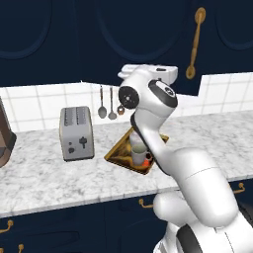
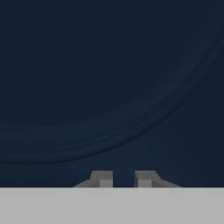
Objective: Pick the kettle from the counter and place it on the tray. Then pick the mug from the cabinet and place it on the tray. Then close the cabinet doors.
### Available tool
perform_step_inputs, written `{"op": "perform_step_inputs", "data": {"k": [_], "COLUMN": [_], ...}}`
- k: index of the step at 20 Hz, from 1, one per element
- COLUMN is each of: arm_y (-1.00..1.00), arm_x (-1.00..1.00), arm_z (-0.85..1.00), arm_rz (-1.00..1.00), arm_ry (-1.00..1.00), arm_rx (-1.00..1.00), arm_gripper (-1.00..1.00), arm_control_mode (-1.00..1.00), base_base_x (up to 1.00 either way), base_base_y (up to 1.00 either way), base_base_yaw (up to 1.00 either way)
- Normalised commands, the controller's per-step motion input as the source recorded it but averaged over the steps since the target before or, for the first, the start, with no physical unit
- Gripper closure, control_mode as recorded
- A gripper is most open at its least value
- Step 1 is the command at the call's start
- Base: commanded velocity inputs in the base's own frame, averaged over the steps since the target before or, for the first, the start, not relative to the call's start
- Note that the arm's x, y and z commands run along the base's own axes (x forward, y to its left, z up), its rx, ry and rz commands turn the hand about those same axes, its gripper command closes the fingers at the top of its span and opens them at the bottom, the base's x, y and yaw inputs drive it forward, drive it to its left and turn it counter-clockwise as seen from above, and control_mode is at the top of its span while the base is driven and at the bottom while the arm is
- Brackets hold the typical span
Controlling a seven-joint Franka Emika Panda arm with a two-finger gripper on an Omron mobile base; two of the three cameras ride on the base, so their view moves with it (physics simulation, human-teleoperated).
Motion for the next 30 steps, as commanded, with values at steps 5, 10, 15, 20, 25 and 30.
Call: {"op": "perform_step_inputs", "data": {"k": [5, 10, 15, 20, 25, 30], "arm_y": [0.0, 0.0, 0.01, 0.02, 0.03, 0.01], "arm_x": [0.54, 0.64, 0.73, 0.75, 0.71, 0.63], "arm_z": [0.0, 0.0, 0.0, -0.05, -0.08, -0.06], "arm_rz": [0.09, 0.08, 0.08, 0.08, 0.07, 0.06], "arm_ry": [0.05, 0.1, 0.12, 0.07, 0.04, 0.03], "arm_rx": [0.0, 0.0, 0.0, 0.0, 0.0, 0.0], "arm_gripper": [1.0, 1.0, 1.0, 1.0, 1.0, 1.0], "arm_control_mode": [-1.0, -1.0, -1.0, -1.0, -1.0, -1.0], "base_base_x": [0.0, 0.0, 0.0, 0.0, 0.0, 0.0], "base_base_y": [0.0, 0.0, 0.0, 0.0, 0.0, 0.0], "base_base_yaw": [0.0, 0.0, 0.0, 0.0, 0.0, 0.0]}}
